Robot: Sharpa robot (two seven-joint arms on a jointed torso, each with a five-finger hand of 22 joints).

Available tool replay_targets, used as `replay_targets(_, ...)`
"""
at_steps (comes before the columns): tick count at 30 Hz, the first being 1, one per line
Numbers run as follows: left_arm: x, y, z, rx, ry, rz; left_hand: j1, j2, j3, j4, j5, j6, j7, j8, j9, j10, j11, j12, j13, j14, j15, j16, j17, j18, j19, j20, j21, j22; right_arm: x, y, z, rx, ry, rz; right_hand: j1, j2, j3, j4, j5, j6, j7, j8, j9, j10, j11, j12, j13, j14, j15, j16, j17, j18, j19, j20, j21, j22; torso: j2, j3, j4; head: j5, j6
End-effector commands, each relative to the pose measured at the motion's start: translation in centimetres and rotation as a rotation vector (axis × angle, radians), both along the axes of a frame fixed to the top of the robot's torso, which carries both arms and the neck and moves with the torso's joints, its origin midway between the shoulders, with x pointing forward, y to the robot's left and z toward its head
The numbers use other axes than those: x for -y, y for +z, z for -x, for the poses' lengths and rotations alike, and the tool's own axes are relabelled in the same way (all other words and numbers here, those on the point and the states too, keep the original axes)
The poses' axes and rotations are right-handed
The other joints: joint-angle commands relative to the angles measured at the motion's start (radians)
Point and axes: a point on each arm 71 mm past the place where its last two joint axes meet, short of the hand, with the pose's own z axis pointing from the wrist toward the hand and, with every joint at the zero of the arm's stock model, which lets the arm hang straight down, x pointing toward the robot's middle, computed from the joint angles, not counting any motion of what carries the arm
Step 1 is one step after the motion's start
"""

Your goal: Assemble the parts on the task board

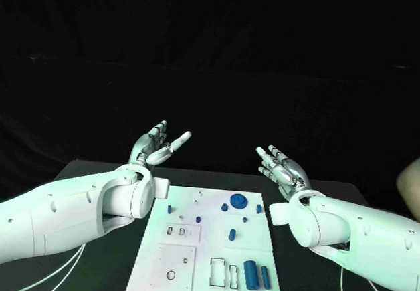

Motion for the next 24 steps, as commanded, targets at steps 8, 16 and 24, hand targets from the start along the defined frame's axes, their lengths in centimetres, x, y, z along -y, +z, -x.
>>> replay_targets(8,0.5,0.3,0.0,0.036,-0.062,0.011,0.116,0.120,0.129,0.007,-0.030,0.346,0.157,0.123,0.075,0.389,0.108,0.097,0.045,0.452,0.027,0.167,0.100,0.064,0.439,0.016,0.178,0.089,-1.0,-0.1,-0.1,-0.050,0.252,-0.039,0.287,-0.043,0.093,-0.230,0.003,0.347,0.174,0.126,0.083,0.481,-0.004,0.098,0.043,0.483,-0.019,0.145,0.087,0.043,0.292,0.016,0.153,0.073,0.000,-0.0001,-0.0001,0.000,0.000)
replay_targets(16,-2.1,0.9,0.8,0.034,-0.084,0.017,0.148,0.171,0.180,0.000,-0.045,0.663,0.136,0.242,0.142,0.776,0.071,0.158,0.053,0.714,-0.022,0.255,0.145,0.117,0.563,0.014,0.230,0.091,1.1,3.0,-2.0,0.266,0.209,0.293,0.309,-0.057,0.149,-0.304,0.008,0.494,0.170,0.163,0.106,0.708,-0.021,0.102,0.047,0.677,-0.044,0.181,0.104,0.069,0.468,0.015,0.232,0.101,0.044,-0.0050,0.0039,-0.008,-0.016)
replay_targets(24,-2.2,1.6,1.8,0.035,-0.160,0.021,0.199,0.154,0.201,-0.007,-0.047,0.719,0.108,0.248,0.142,0.906,0.035,0.133,0.053,0.877,-0.070,0.309,0.197,0.127,0.718,-0.025,0.299,0.101,1.3,4.1,-2.5,0.316,0.266,0.437,0.283,-0.091,0.237,-0.364,0.015,0.741,0.147,0.212,0.135,0.876,-0.055,0.084,0.049,0.817,-0.084,0.207,0.107,0.103,0.556,0.009,0.284,0.111,0.072,-0.0105,0.0135,-0.015,-0.020)
